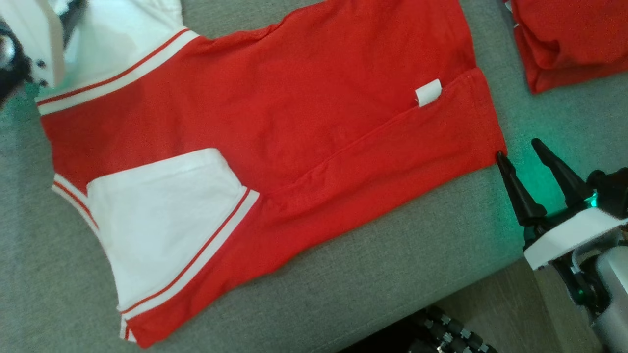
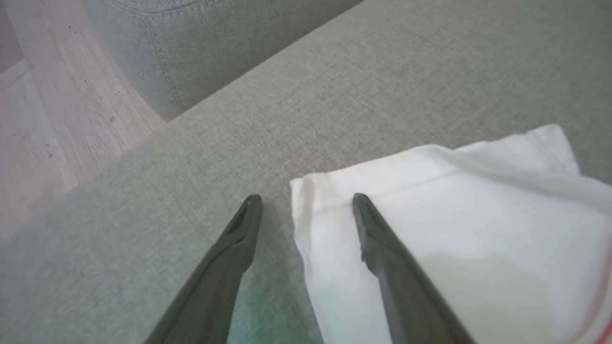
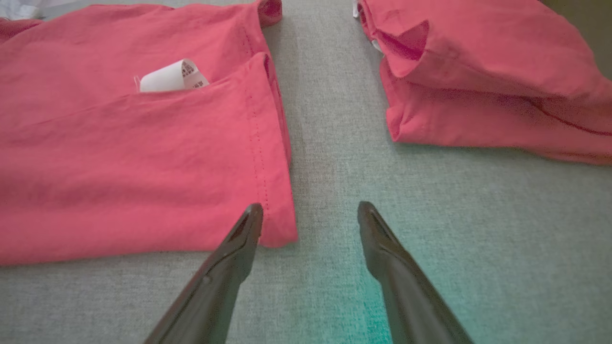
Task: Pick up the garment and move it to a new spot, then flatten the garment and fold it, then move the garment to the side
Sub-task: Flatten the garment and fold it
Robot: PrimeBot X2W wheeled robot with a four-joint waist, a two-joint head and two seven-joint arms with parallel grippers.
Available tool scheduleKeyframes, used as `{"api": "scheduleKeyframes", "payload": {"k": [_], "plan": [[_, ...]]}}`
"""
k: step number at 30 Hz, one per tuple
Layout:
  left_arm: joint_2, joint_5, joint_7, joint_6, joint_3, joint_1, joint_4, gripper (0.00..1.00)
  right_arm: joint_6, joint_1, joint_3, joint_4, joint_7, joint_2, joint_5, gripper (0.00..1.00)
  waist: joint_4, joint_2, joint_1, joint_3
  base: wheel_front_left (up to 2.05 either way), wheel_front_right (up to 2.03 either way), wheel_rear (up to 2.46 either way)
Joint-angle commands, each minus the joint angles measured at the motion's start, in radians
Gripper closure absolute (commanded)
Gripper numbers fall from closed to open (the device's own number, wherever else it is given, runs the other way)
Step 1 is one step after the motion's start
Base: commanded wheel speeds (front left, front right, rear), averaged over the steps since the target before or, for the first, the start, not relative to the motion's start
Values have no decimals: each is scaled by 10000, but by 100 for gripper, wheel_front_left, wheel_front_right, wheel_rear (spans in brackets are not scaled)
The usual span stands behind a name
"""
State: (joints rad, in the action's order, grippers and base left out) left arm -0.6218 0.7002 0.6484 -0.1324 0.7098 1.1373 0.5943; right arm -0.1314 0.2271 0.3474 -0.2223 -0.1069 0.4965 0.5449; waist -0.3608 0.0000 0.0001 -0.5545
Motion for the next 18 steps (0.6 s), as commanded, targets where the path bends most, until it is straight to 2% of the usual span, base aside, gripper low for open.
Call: {"api": "scheduleKeyframes", "payload": {"k": [1,6,7,8,9,12,18], "plan": [[-531,-154,-114,27,-298,672,25,0,7,-140,100,124,-154,224,49,0,-69,0,-1,-46,0,0,0],[-484,-112,-192,25,-186,689,346,0,7,-127,140,7,-201,244,99,0,-94,0,-1,-3,0,0,0],[-451,-27,-182,23,-160,676,376,54,7,-118,133,-24,-207,258,104,0,-89,0,-1,18,0,0,0],[-414,70,-157,22,-133,664,392,90,7,-110,111,-55,-214,276,96,0,-78,0,-1,41,0,0,0],[-383,183,-95,21,-62,641,365,100,7,-101,87,-79,-217,291,91,0,-66,0,-1,69,0,0,0],[-381,458,-147,20,114,634,171,100,7,-91,29,-100,-196,336,87,0,-15,0,-1,160,0,0,0],[-450,615,-944,19,425,619,-38,100,7,39,64,9,-44,461,62,0,109,0,-1,375,0,0,0]]}}
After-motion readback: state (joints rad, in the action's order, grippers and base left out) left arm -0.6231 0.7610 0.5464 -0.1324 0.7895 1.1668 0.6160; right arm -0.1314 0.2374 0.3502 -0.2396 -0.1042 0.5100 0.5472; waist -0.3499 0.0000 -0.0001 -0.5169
